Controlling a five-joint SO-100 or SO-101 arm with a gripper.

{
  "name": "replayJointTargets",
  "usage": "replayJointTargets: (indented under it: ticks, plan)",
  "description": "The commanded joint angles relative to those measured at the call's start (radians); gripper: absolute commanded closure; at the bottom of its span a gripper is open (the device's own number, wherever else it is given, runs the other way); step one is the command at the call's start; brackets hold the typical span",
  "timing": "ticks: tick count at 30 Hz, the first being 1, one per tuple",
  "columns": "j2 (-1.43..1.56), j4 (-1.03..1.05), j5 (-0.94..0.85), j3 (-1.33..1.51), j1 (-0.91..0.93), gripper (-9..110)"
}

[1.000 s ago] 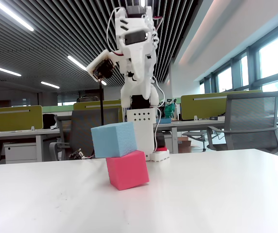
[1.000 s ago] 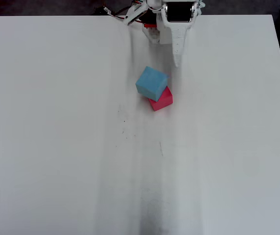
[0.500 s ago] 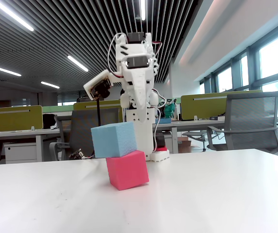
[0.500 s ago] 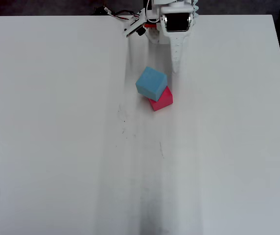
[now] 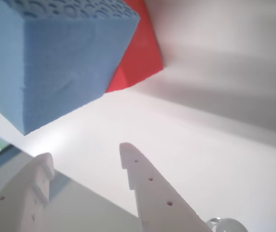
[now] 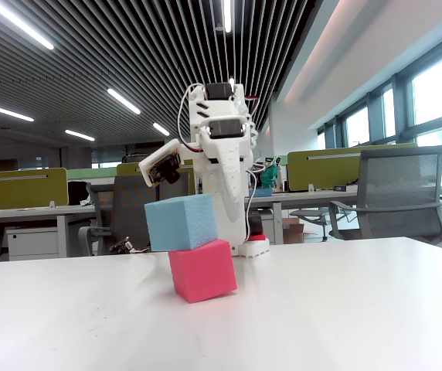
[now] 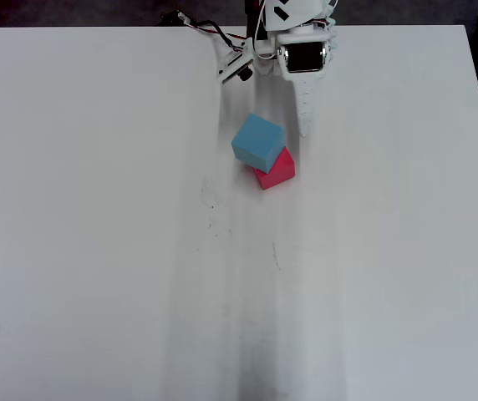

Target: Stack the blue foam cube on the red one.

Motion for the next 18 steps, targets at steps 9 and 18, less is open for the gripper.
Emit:
replayJointTargets:
  ticks: [9,18]
  plan:
    - [0.012,-0.037,-0.009,0.020,0.008,86]
    - [0.012,-0.035,0.000,0.021,0.044,81]
